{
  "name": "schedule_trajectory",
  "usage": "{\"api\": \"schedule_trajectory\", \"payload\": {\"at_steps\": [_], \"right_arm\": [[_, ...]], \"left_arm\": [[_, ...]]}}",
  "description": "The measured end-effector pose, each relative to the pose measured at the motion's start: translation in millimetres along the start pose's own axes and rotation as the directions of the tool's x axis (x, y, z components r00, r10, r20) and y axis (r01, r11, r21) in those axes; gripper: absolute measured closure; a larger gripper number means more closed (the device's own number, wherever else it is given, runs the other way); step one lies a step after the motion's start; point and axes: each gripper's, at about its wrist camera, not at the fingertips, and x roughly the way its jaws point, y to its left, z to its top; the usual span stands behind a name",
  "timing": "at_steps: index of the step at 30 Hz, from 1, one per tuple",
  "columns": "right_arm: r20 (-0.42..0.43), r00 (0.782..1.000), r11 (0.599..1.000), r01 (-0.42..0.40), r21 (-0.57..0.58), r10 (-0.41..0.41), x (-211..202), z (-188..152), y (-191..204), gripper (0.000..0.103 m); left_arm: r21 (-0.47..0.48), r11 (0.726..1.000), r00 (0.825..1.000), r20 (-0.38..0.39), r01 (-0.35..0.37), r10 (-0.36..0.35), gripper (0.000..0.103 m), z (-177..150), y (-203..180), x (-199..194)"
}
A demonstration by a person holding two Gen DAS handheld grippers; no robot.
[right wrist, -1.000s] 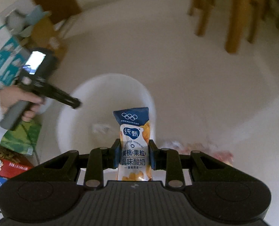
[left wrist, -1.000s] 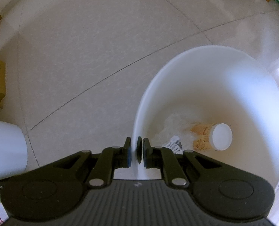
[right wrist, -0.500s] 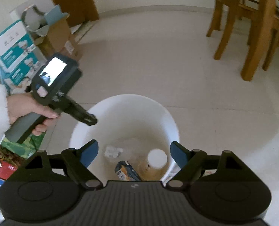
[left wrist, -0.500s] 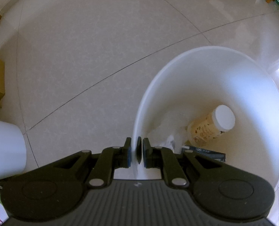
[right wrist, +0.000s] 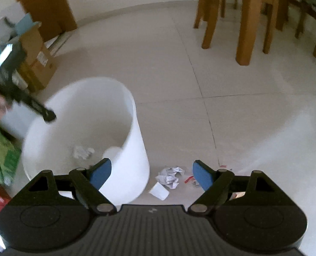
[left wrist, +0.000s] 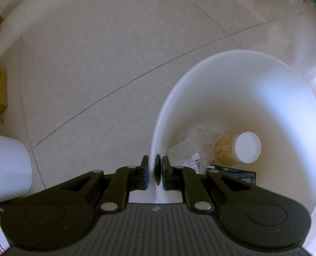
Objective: Collect trash
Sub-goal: 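Grasp the small white plastic cup with the right tool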
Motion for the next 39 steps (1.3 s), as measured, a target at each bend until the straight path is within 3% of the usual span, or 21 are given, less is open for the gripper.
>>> {"api": "schedule_trajectory", "payload": {"at_steps": [2,6,9,19,27,32,36,39], "right_arm": [[-0.003,1.0,0.998,0.017,-0.06,-0.018,19.0,-23.2,-1.7,0.018],[-0.087,0.995,0.988,0.025,-0.152,-0.039,65.7,-59.3,-3.1,0.039],[-0.125,0.99,0.977,0.031,-0.21,-0.058,99.8,-76.9,-2.0,0.045],[-0.14,0.985,0.917,0.034,-0.397,-0.097,183.8,-103.5,13.0,0.046],[-0.124,0.985,0.834,0.03,-0.551,-0.118,220.2,-115.3,26.7,0.046],[-0.146,0.984,0.812,-0.002,-0.583,-0.102,235.5,-117.0,33.9,0.049],[-0.155,0.984,0.825,-0.015,-0.564,-0.088,241.6,-112.6,36.1,0.061],[-0.171,0.982,0.834,-0.03,-0.551,-0.078,237.9,-112.2,35.9,0.061]], "left_arm": [[0.001,1.0,1.0,0.0,-0.001,0.001,0.094,0.5,0.0,0.5],[-0.006,1.0,1.0,0.0,-0.001,0.001,0.094,1.9,1.4,1.3],[-0.027,1.0,1.0,0.005,0.015,-0.015,0.094,1.5,5.1,1.0],[-0.05,0.999,1.0,0.0,0.005,-0.005,0.094,2.2,1.5,4.1],[-0.058,0.998,1.0,-0.003,0.001,-0.001,0.094,-0.5,3.8,3.7],[-0.062,0.998,1.0,-0.007,0.009,-0.01,0.094,0.6,5.6,2.4],[-0.067,0.998,1.0,-0.01,0.014,-0.015,0.094,1.8,7.7,4.4],[-0.061,0.998,1.0,-0.01,0.012,-0.013,0.094,3.8,7.7,3.7]]}}
